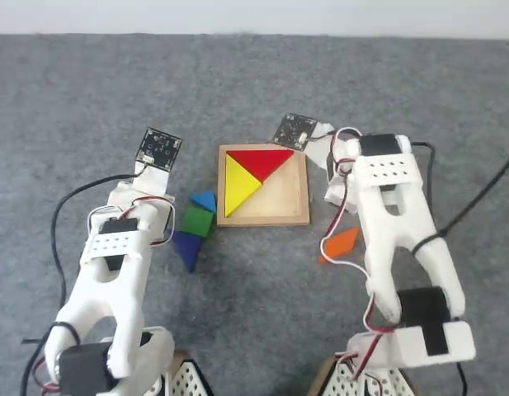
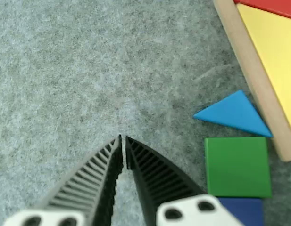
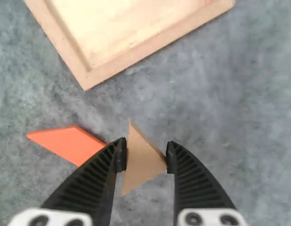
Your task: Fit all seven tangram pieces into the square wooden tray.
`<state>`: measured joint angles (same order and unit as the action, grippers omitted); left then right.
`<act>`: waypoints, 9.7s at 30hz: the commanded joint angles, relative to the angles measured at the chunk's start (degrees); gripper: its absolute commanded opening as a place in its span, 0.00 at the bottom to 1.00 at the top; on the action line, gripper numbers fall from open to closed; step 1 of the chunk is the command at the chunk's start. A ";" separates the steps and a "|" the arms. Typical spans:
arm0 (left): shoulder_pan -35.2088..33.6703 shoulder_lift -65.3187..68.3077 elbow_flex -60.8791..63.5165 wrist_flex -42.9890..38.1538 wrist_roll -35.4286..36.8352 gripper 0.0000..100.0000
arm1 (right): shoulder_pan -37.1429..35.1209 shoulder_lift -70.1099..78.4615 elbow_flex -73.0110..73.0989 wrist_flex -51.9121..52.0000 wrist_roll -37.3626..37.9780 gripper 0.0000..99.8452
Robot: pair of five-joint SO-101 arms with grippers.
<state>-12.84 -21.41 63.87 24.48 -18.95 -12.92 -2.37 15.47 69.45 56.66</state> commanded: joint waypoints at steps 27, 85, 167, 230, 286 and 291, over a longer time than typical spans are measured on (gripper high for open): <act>-9.49 -3.34 -3.47 -1.32 9.41 0.02 | -22.46 12.79 -1.32 -19.56 -1.76 0.35; -9.32 -3.34 -3.30 -1.41 9.23 0.02 | -16.04 6.90 -1.32 -14.81 -15.65 0.24; -9.32 -3.34 -3.12 -1.41 9.23 0.02 | 6.64 -17.27 11.16 0.75 -15.03 0.14; 8.70 40.35 -52.44 43.87 37.54 0.18 | 5.32 -13.41 36.57 -33.36 -21.63 0.22; 4.40 15.56 -14.99 37.27 31.03 0.16 | 5.23 -13.41 36.84 -33.10 -21.63 0.22; 4.04 15.21 -14.20 37.36 30.51 0.16 | 5.23 -13.41 36.84 -33.10 -21.63 0.22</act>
<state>-7.56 -5.93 49.80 63.96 12.09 -8.18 -15.56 52.48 37.01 35.56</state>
